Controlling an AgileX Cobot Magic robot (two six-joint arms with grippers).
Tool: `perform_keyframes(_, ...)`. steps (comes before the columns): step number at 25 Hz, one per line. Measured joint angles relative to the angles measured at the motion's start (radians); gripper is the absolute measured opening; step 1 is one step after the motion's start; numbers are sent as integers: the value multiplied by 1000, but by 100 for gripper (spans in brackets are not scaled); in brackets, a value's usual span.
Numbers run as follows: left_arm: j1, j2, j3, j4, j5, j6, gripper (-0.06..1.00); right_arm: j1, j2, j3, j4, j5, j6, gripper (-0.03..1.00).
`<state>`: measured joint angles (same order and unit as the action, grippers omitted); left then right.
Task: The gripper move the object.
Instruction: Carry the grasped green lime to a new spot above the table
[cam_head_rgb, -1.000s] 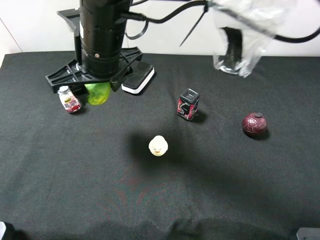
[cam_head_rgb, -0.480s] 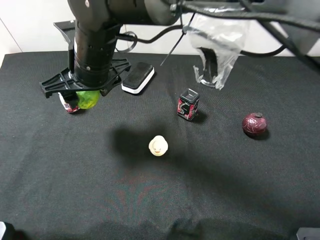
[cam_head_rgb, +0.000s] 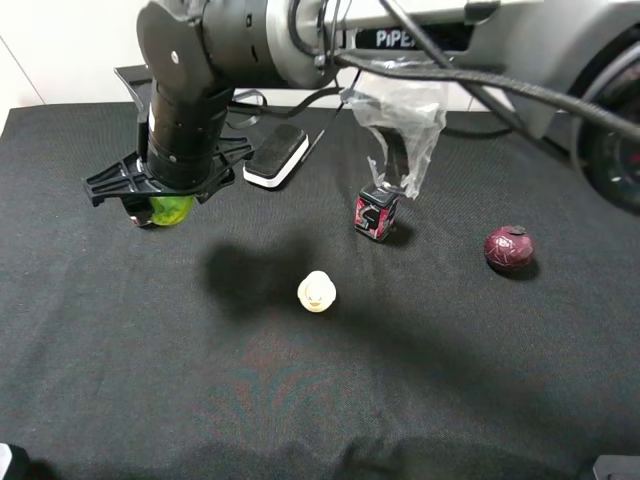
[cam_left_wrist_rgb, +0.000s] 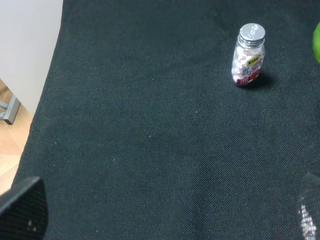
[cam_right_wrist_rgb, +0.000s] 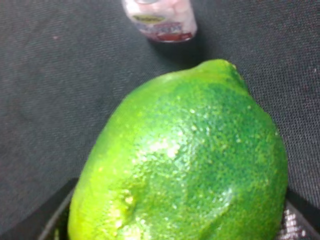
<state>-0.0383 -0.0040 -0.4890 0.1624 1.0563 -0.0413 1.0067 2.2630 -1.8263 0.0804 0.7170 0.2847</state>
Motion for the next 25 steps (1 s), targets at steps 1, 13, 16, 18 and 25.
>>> perform_keyframes(1,0,0,0,0,0,0,100,0,7,0,-5,-4,9,49)
perform_keyframes(13,0,0,0,0,0,0,100,-8,71,0,-18,-77,54,49)
perform_keyframes(16,0,0,0,0,0,0,100,-9,88,0,-20,-94,63,49)
perform_keyframes(18,0,0,0,0,0,0,100,-9,97,0,-19,-107,66,49)
perform_keyframes(25,0,0,0,0,0,0,100,-10,124,-1,-8,-136,66,49)
